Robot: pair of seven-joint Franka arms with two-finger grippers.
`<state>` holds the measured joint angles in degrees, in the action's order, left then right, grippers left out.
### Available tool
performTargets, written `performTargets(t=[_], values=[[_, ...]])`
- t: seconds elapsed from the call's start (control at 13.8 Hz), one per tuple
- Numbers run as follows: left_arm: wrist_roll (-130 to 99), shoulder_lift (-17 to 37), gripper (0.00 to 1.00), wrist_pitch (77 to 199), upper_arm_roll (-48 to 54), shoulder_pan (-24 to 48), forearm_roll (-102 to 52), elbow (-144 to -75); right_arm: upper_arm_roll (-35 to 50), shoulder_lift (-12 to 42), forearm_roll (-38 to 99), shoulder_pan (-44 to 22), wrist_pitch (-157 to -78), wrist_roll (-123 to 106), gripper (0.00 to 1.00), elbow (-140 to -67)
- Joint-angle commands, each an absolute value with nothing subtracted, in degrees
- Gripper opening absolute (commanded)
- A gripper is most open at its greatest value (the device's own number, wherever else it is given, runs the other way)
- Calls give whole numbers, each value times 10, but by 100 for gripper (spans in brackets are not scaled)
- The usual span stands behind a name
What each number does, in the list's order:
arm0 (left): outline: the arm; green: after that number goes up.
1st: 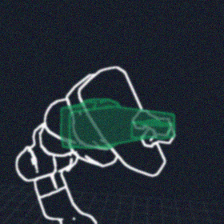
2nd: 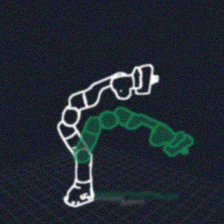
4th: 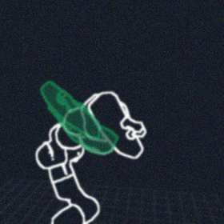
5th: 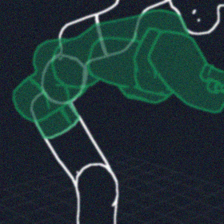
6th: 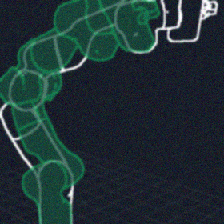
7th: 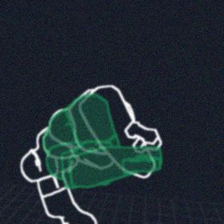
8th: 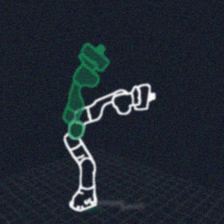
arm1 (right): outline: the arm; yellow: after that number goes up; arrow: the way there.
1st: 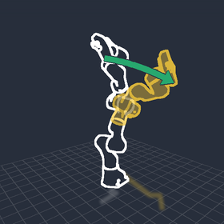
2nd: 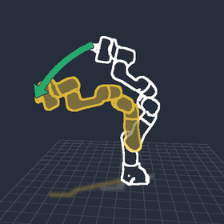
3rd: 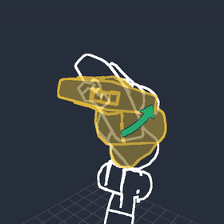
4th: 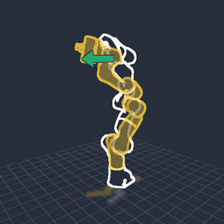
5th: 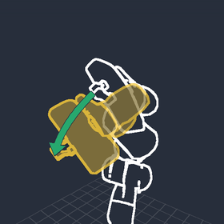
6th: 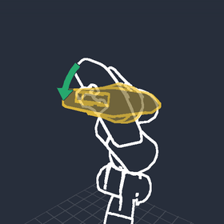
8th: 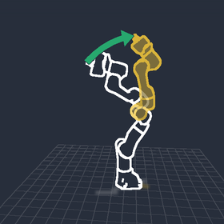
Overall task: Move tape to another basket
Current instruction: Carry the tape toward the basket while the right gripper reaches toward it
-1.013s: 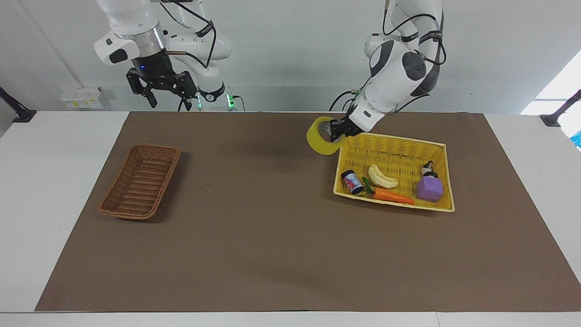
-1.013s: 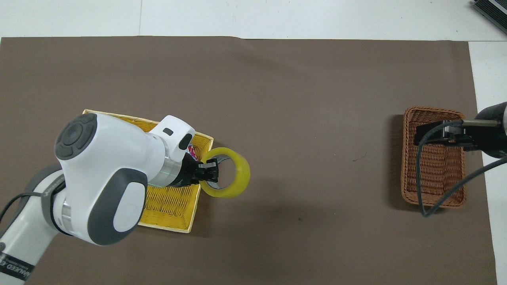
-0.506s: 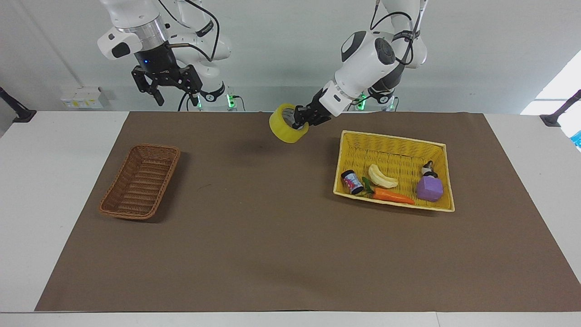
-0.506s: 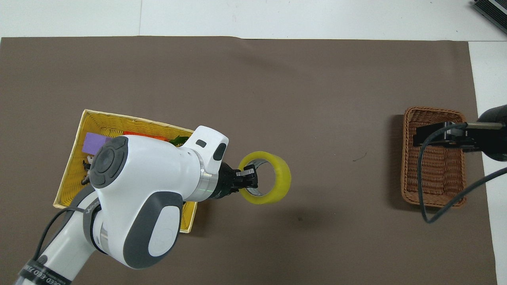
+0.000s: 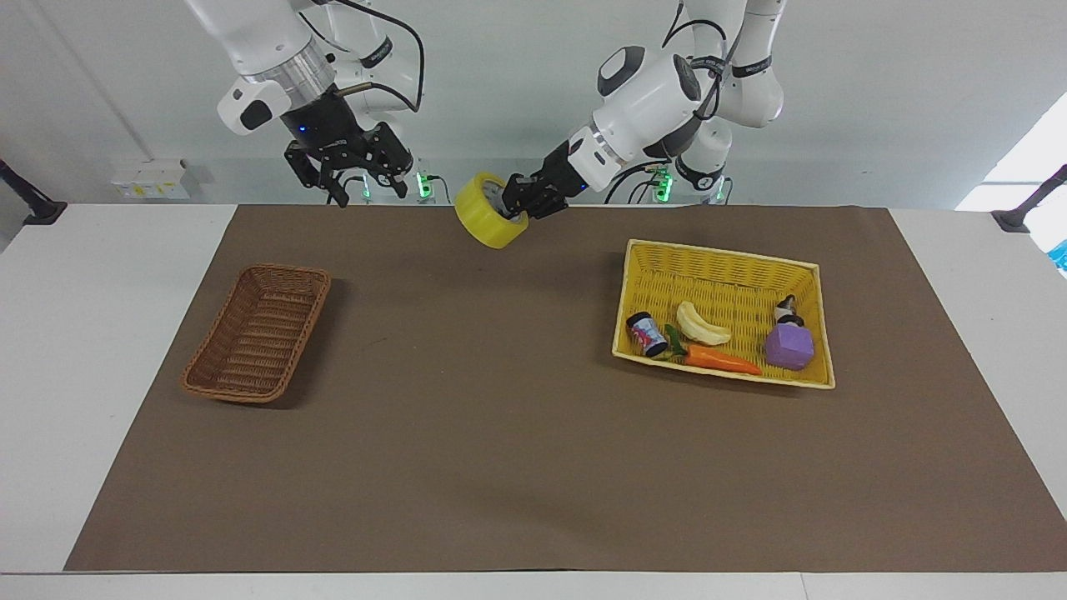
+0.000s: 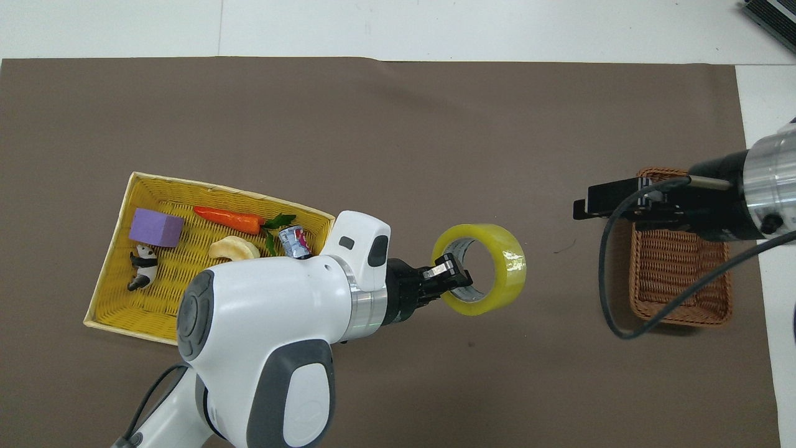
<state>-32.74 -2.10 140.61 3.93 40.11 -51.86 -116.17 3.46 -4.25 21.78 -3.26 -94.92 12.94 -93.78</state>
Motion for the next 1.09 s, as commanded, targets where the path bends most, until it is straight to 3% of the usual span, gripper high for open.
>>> performTargets(t=[0.0,0.51,1.01], values=[[-331,-23,0,1420,34,410,-533,-1161,36,-41,286,-21,-971,126,100,-958],[-331,-21,0,1420,47,410,-532,-1155,37,-50,420,-27,-1020,28,100,-1054],[-330,-20,0,1421,55,410,-527,-1148,37,-66,425,-47,-1006,54,100,-1077]])
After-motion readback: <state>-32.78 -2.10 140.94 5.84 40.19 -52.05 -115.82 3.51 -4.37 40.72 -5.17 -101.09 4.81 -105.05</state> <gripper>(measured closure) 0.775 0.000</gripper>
